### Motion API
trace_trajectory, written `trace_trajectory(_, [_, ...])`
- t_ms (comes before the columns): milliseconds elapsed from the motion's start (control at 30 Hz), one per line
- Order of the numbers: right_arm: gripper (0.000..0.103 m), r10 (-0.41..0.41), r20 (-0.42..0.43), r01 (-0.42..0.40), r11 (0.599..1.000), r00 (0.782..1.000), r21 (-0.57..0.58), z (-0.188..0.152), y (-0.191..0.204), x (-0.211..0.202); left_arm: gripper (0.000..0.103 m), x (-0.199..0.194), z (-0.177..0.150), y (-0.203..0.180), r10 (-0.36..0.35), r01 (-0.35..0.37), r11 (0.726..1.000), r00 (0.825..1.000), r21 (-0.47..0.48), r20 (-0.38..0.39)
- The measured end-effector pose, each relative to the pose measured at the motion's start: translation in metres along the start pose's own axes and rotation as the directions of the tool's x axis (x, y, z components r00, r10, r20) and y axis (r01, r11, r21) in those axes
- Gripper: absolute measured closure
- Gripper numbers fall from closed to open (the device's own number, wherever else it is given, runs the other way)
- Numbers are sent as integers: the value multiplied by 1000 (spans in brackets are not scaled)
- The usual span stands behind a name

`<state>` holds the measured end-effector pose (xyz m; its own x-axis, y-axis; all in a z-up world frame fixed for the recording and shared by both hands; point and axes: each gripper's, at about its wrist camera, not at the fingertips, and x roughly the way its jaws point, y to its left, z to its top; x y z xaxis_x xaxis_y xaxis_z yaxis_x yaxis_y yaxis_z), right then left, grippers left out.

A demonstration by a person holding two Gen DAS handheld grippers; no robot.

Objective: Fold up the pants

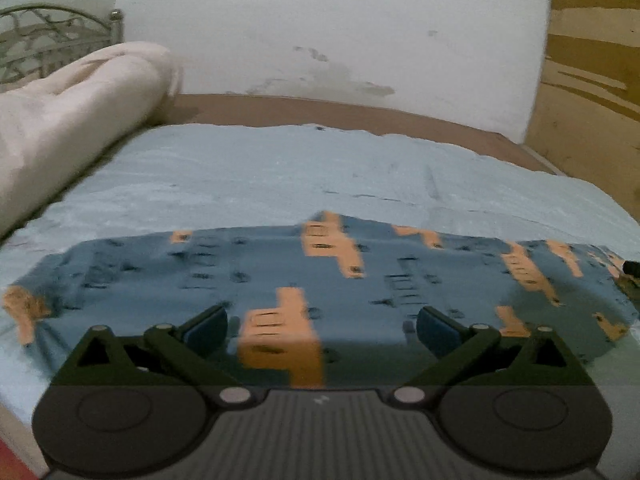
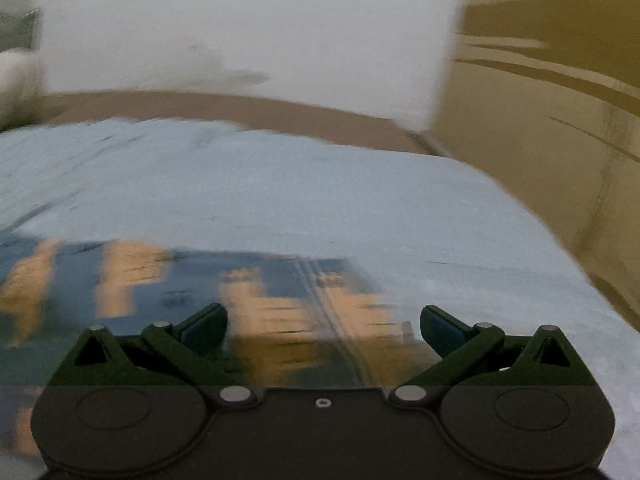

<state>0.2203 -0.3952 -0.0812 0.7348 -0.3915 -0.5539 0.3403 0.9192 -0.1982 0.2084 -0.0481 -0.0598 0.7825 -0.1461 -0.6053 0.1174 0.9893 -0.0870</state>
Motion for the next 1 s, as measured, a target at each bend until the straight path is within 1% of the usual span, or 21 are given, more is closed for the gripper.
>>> trace_trajectory(67, [1, -88, -3, 88, 993, 996, 79, -3, -26, -4, 1, 2, 0, -12, -33, 33, 999, 999, 19, 7])
trace_trajectory(100, [1, -108, -9, 108, 987, 994, 118, -6, -36, -8, 1, 4, 0, -17, -49, 49, 998, 999, 25, 10])
trace_trajectory(133, [1, -96, -18, 98, 981, 995, 169, -10, -47, -14, 1, 6, 0, -22, -66, 66, 997, 998, 30, 8])
trace_trajectory(167, [1, -58, -18, 61, 976, 998, 207, -16, -58, -20, 1, 8, -1, -28, -81, 81, 996, 997, 35, 1])
trace_trajectory(200, [1, 12, -10, -9, 968, 1000, 250, -22, -65, -26, 1, 11, -3, -33, -90, 90, 995, 996, 41, -12])
trace_trajectory(233, [1, 98, -2, -93, 952, 995, 291, -28, -71, -30, 1, 14, -4, -37, -93, 95, 994, 995, 50, -27])
trace_trajectory(267, [1, 197, 2, -186, 924, 980, 334, -35, -77, -32, 1, 18, -6, -39, -89, 92, 994, 995, 58, -41])
trace_trajectory(300, [1, 269, 0, -250, 896, 963, 366, -41, -80, -32, 1, 21, -7, -43, -76, 80, 994, 996, 69, -56])
trace_trajectory(367, [1, 376, -5, -342, 847, 927, 408, -52, -75, -33, 1, 26, -11, -46, -50, 56, 994, 996, 89, -74])
trace_trajectory(400, [1, 402, -5, -364, 833, 916, 416, -55, -73, -32, 1, 26, -12, -47, -44, 51, 994, 996, 98, -76])
trace_trajectory(467, [1, 409, -7, -369, 831, 913, 416, -57, -70, -28, 1, 26, -14, -47, -38, 46, 993, 996, 111, -77])
trace_trajectory(533, [1, 425, -8, -380, 818, 905, 431, -54, -71, -21, 1, 26, -13, -47, -36, 45, 993, 996, 109, -80])
trace_trajectory(600, [1, 442, 4, -390, 788, 897, 476, -53, -78, -14, 1, 27, -13, -47, -35, 44, 994, 996, 105, -82])
trace_trajectory(667, [1, 452, 36, -399, 744, 891, 535, -49, -87, -8, 1, 26, -13, -47, -32, 41, 993, 996, 108, -82])
trace_trajectory(733, [7, 439, 66, -388, 703, 896, 596, -50, -92, -6, 1, 27, -13, -47, -31, 40, 993, 996, 111, -82])
trace_trajectory(767, [13, 425, 74, -376, 689, 902, 620, -50, -93, -6, 1, 26, -13, -47, -32, 41, 993, 996, 110, -84])
trace_trajectory(833, [19, 385, 80, -335, 659, 919, 673, -49, -96, -8, 1, 26, -12, -46, -35, 45, 994, 995, 104, -88])
trace_trajectory(900, [31, 341, 75, -285, 623, 937, 728, -50, -97, -8, 1, 26, -10, -44, -40, 49, 995, 995, 92, -92])
trace_trajectory(933, [34, 319, 68, -260, 611, 945, 747, -50, -97, -7, 1, 26, -9, -44, -43, 51, 995, 995, 85, -95])
trace_trajectory(967, [42, 293, 59, -232, 599, 954, 767, -49, -96, -7, 1, 25, -8, -43, -45, 53, 996, 994, 77, -97])
trace_trajectory(1000, [53, 274, 51, -210, 590, 960, 780, -49, -95, -6, 1, 25, -7, -42, -47, 54, 996, 994, 69, -100])
